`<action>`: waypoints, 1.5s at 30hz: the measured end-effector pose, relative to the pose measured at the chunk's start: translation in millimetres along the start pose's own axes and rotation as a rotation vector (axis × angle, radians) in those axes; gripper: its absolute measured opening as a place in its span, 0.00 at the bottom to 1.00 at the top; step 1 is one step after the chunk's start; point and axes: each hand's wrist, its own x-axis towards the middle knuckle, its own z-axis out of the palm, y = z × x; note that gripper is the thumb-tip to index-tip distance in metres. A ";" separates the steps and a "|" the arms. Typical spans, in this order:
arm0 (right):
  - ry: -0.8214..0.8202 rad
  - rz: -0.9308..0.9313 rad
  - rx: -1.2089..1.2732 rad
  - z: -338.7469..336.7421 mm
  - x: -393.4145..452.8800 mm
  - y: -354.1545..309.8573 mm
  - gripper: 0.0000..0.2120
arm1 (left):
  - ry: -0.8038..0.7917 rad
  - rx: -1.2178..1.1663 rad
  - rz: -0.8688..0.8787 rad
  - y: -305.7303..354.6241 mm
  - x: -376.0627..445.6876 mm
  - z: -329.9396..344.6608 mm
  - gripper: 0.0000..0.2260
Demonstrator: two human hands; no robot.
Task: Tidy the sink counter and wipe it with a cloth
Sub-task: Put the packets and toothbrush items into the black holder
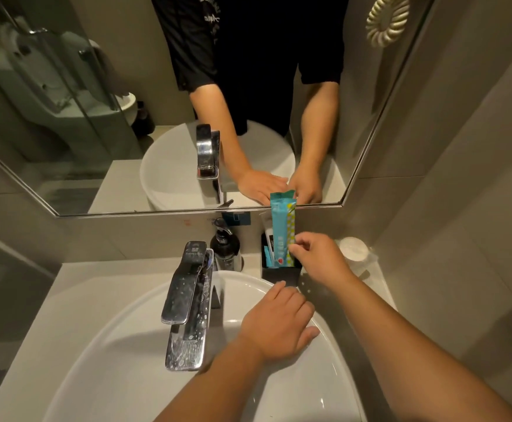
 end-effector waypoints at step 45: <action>0.007 -0.046 -0.672 -5.1 -254.0 -50.2 0.24 | -0.115 -0.063 -0.219 54.6 -116.0 -131.8 0.19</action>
